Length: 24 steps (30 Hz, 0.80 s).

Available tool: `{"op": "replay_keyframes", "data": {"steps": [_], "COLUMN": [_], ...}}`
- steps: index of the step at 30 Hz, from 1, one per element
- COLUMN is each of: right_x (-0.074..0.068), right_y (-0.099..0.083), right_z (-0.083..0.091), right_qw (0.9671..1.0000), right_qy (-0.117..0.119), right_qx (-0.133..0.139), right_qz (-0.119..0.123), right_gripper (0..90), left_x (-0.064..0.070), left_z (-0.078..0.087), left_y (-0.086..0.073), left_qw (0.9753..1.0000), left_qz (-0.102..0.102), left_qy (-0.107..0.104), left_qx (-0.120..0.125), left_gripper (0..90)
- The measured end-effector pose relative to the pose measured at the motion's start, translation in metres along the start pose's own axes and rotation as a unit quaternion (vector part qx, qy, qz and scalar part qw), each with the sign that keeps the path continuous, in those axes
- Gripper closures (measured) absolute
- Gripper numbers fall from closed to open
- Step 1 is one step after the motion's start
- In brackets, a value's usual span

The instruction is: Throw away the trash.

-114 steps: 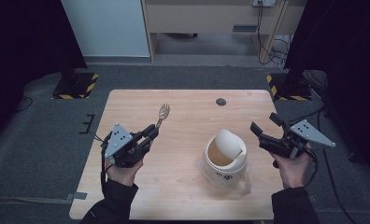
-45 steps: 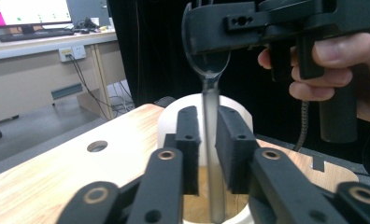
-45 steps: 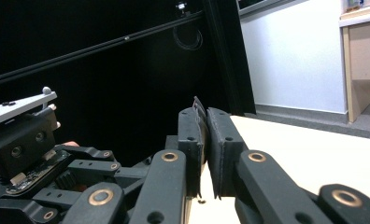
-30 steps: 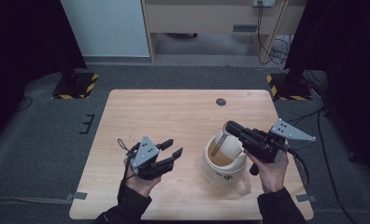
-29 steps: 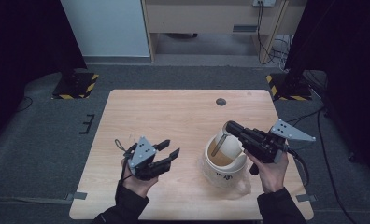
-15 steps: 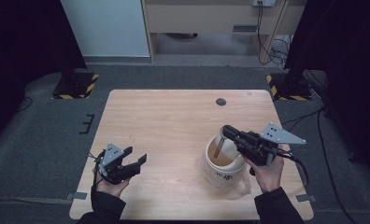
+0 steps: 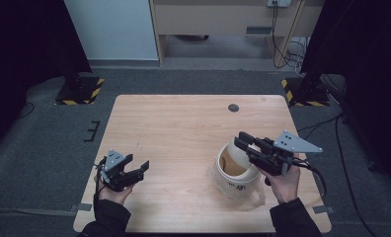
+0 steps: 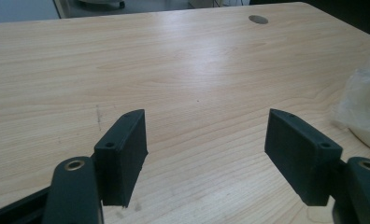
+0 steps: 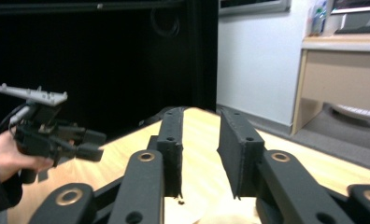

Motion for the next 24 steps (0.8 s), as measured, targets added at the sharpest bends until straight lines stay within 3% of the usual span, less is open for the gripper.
{"op": "replay_keyframes", "data": {"steps": [6, 13, 18, 24], "right_x": [0.022, 0.056, 0.081, 0.107], "right_y": [0.006, -0.01, -0.031, -0.064], "right_z": [0.019, 0.035, 0.041, 0.047], "right_qw": [0.999, 0.9947, 0.99, 0.9844], "right_qy": [-0.033, -0.098, -0.139, -0.172], "right_qx": [0.029, 0.03, 0.018, -0.017], "right_qz": [-0.012, -0.01, -0.012, -0.034], "right_gripper": [59.8, 39.2, 24.9, 16.0], "left_x": [-0.007, -0.017, -0.022, -0.029], "left_z": [-0.004, -0.009, -0.014, -0.021], "left_y": [-0.004, -0.009, -0.015, -0.024], "left_qw": [0.9999, 0.9996, 0.9989, 0.9971], "left_qz": [-0.004, -0.004, -0.013, -0.023], "left_qy": [0.006, 0.014, 0.017, 0.021], "left_qx": [-0.01, -0.024, -0.041, -0.069], "left_gripper": [27.1, 23.7, 19.1, 15.7]}}
Point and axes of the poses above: each handheld gripper's, and its own axes: z roughly backward along the jaws, y roughly out of its top, x roughly to its right, the point moved 6 cm from there along -z, roughly forward along the jaws, and after that the axes turned 4 degrees about x, right-handed, at the moved point
